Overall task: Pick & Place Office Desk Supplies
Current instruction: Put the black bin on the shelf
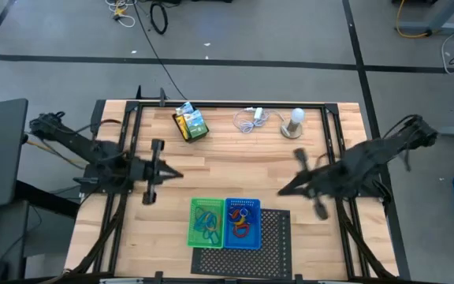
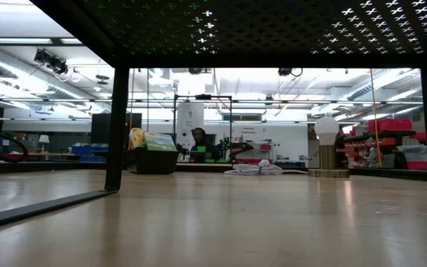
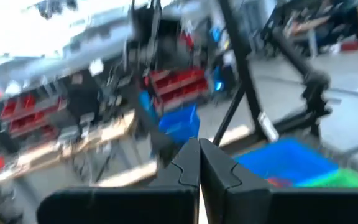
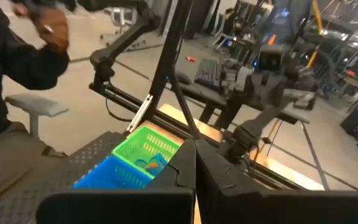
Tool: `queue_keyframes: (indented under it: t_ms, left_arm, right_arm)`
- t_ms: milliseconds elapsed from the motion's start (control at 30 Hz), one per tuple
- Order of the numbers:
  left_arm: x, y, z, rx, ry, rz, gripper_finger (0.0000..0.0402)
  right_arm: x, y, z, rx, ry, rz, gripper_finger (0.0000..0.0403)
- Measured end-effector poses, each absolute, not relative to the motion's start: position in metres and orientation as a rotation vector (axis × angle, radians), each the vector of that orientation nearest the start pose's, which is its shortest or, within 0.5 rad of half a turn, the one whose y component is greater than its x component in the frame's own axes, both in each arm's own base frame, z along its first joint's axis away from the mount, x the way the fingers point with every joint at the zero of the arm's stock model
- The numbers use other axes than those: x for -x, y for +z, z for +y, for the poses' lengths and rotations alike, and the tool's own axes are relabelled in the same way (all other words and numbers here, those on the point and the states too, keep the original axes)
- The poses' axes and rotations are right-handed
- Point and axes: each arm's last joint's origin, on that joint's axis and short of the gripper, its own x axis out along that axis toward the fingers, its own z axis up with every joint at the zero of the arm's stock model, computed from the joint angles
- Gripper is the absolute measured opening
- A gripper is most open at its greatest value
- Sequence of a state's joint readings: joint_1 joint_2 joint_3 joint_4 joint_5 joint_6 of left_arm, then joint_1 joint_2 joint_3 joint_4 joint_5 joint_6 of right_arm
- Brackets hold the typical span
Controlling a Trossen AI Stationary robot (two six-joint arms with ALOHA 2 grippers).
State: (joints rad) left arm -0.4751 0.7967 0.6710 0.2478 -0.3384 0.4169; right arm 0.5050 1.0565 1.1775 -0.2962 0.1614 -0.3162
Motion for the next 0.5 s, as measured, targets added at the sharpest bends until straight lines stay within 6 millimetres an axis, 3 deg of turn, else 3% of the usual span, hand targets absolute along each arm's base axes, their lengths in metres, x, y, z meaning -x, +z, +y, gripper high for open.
queue_keyframes:
  t_ms: [133,267,500]
  left_arm:
    - [-0.158,0.311,-0.047,-0.324,-0.06,-0.021,0.0001]
    - [-0.153,0.283,-0.017,-0.25,0.068,0.059,0.0001]
    - [-0.146,0.239,0.035,-0.097,0.414,0.218,0.0001]
  right_arm:
    - [-0.155,0.4,0.081,0.323,0.35,0.08,0.0]
    - [-0.122,0.377,0.06,0.243,0.278,0.068,0.0]
    - [-0.1,0.344,0.037,0.136,0.027,0.083,0.0007]
